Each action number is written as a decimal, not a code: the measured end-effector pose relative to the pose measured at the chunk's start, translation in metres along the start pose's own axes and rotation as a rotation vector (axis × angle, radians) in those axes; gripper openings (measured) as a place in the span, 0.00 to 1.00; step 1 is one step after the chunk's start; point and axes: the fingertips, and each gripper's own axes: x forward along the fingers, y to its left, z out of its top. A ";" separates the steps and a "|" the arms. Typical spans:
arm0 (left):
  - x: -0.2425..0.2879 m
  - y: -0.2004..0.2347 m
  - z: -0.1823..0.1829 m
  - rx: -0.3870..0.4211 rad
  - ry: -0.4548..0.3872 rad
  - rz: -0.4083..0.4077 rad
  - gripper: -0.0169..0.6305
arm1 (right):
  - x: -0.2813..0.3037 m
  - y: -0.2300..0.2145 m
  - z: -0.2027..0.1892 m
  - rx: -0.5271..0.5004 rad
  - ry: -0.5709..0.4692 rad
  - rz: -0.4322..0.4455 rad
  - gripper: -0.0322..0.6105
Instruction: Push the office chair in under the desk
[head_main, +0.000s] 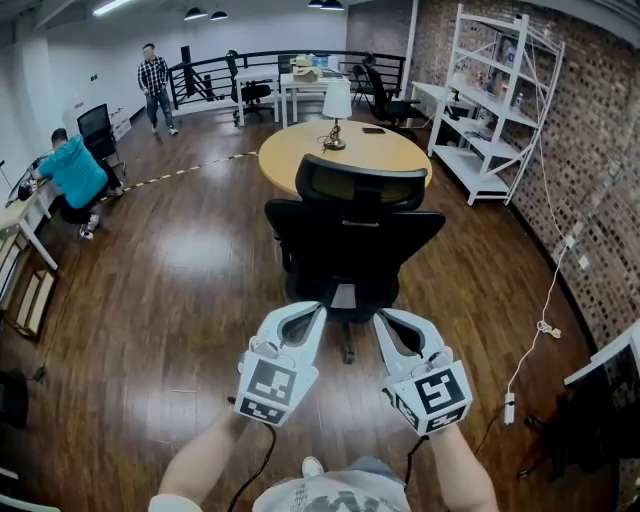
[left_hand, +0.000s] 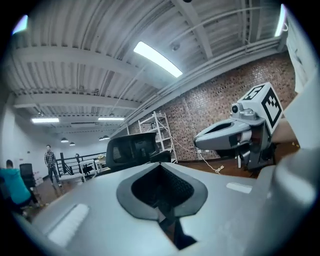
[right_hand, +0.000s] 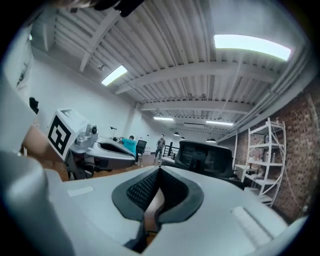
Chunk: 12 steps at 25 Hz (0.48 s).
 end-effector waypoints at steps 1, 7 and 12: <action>-0.003 -0.007 0.003 -0.032 -0.010 -0.006 0.05 | -0.005 0.004 0.001 0.044 -0.015 0.010 0.05; -0.018 -0.047 0.021 -0.236 -0.082 -0.009 0.05 | -0.040 0.006 0.000 0.174 -0.084 0.004 0.05; -0.020 -0.084 0.030 -0.328 -0.102 -0.016 0.05 | -0.071 0.002 -0.003 0.216 -0.111 0.015 0.05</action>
